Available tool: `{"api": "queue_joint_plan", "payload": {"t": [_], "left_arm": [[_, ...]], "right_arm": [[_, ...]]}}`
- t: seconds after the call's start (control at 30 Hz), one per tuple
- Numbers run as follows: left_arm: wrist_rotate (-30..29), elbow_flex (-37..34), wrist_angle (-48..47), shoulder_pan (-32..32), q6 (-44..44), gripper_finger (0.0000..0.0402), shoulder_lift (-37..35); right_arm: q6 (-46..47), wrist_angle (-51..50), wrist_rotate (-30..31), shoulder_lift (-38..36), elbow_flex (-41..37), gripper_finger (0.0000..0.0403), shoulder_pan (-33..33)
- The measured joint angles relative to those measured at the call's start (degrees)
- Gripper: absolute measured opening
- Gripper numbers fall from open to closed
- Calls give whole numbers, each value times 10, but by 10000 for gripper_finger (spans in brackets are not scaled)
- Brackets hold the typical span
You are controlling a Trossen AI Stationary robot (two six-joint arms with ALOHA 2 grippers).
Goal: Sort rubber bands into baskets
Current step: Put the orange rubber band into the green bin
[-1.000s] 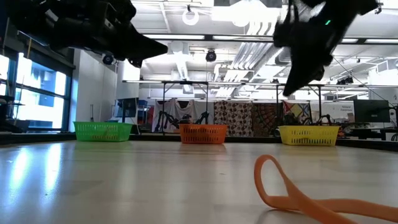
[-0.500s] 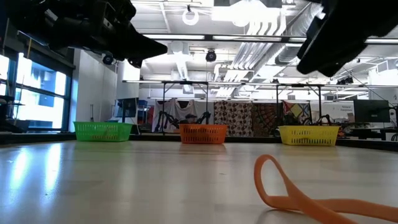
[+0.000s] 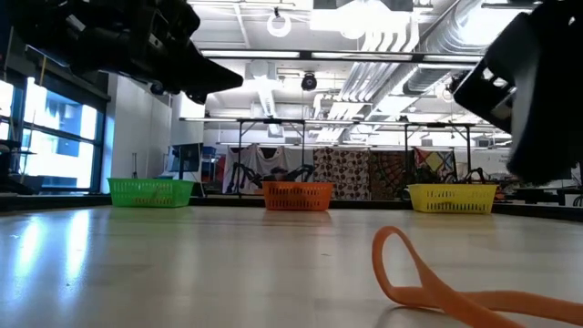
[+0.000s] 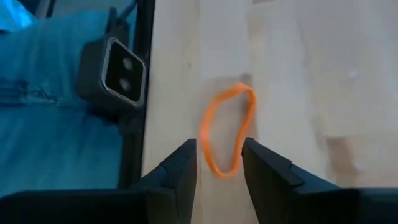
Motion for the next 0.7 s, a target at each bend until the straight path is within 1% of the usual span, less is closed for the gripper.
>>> {"api": "queue_joint_plan", "payload": {"t": [0.13,0.33,0.47,0.7], "left_arm": [[0,0,-3,0,4,0,0],[0,0,-1,1,4,0,0],[0,0,-2,0,4,0,0],[0,0,-2,1,4,0,0]], "right_arm": [[24,-2,-3,25,22,119,6],[59,-22,-21,53,24,119,21],[58,-26,-29,60,25,119,24],[43,-51,-8,60,25,110,25]]}}
